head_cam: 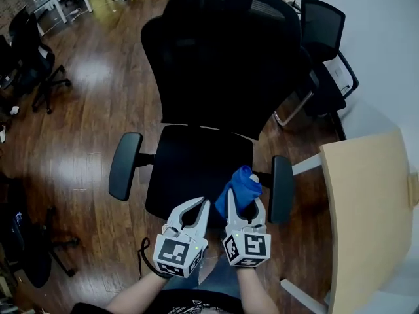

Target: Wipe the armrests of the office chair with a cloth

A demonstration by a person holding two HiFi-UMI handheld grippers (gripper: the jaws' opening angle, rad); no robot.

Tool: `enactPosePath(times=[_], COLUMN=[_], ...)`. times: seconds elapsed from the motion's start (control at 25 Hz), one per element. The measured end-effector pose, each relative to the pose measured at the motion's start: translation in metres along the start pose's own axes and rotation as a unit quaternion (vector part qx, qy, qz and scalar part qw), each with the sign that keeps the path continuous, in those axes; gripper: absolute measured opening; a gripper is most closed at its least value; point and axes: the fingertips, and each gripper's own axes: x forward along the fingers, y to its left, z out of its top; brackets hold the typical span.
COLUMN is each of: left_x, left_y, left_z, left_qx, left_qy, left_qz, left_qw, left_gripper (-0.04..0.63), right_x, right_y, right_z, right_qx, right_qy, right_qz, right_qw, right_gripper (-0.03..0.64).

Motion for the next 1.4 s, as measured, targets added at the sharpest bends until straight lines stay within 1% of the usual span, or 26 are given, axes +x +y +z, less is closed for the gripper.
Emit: enactPosePath(times=[0.12, 0.2, 0.32, 0.52, 0.68, 0.84, 1.08, 1.2, 1.28, 1.4], left_x=[-0.023, -0.036, -0.049, -0.058, -0.055, -0.054, -0.051, -0.054, -0.061, -0.079], left_y=[-0.005, -0.011, -0.020, -0.024, -0.029, -0.029, -0.027, -0.021, -0.011, 0.019], left_z=[0.020, 0.030, 0.041, 0.047, 0.049, 0.050, 0.049, 0.050, 0.051, 0.047], left_qx=[0.004, 0.005, 0.020, 0.019, 0.008, 0.016, 0.015, 0.008, 0.003, -0.003], left_qy=[-0.019, -0.032, -0.045, -0.055, -0.054, -0.055, -0.056, -0.057, -0.061, -0.066], left_qz=[0.016, 0.019, 0.016, 0.022, 0.008, 0.005, 0.004, 0.015, 0.028, 0.061], left_qw=[0.9997, 0.9993, 0.9987, 0.9981, 0.9985, 0.9984, 0.9983, 0.9982, 0.9977, 0.9960], left_gripper=[0.005, 0.005, 0.005, 0.003, 0.003, 0.005, 0.005, 0.005, 0.005, 0.005], right_x=[-0.030, -0.049, -0.070, -0.085, -0.086, -0.086, -0.079, -0.073, -0.066, -0.045], right_y=[0.024, 0.038, 0.054, 0.065, 0.066, 0.067, 0.068, 0.073, 0.081, 0.114], right_z=[0.037, 0.053, 0.070, 0.081, 0.086, 0.084, 0.080, 0.078, 0.075, 0.061], right_qx=[-0.033, -0.063, -0.098, -0.119, -0.119, -0.123, -0.120, -0.117, -0.112, -0.106], right_qy=[-0.023, -0.029, -0.041, -0.051, -0.056, -0.055, -0.049, -0.045, -0.039, -0.021], right_qz=[0.027, 0.042, 0.058, 0.064, 0.064, 0.061, 0.064, 0.073, 0.087, 0.134], right_qw=[0.999, 0.997, 0.993, 0.990, 0.989, 0.989, 0.989, 0.989, 0.989, 0.985], right_gripper=[0.147, 0.147, 0.147, 0.147, 0.147, 0.147, 0.147, 0.147, 0.147, 0.147])
